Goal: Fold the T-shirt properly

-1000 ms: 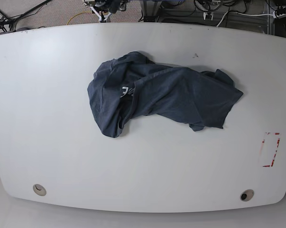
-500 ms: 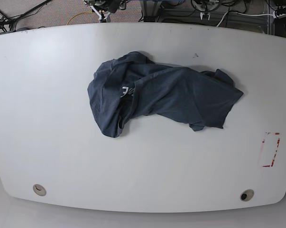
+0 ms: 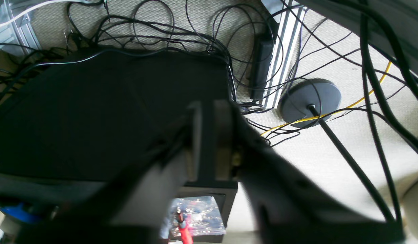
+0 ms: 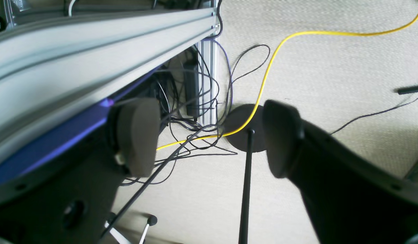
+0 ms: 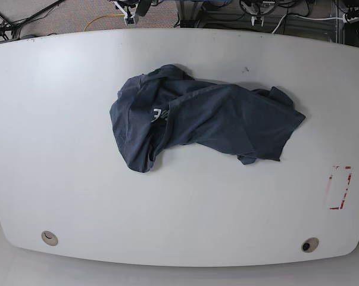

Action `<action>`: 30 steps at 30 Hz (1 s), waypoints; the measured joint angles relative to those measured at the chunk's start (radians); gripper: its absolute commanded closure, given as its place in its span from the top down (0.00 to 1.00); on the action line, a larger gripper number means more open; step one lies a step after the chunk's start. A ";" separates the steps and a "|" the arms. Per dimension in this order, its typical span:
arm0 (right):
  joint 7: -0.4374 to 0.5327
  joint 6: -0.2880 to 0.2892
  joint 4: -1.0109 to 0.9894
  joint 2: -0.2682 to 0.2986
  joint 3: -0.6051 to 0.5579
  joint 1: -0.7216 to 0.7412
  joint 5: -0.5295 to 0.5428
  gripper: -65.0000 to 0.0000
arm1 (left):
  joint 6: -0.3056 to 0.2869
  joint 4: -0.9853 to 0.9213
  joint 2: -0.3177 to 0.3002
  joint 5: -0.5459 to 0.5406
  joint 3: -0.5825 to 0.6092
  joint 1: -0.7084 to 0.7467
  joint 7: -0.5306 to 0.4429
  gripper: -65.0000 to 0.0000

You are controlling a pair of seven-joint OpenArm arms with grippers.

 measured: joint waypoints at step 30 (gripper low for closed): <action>-0.053 -0.001 0.521 -0.007 0.049 -0.375 0.002 0.69 | -0.002 0.623 -0.003 0.000 0.000 0.385 0.012 0.39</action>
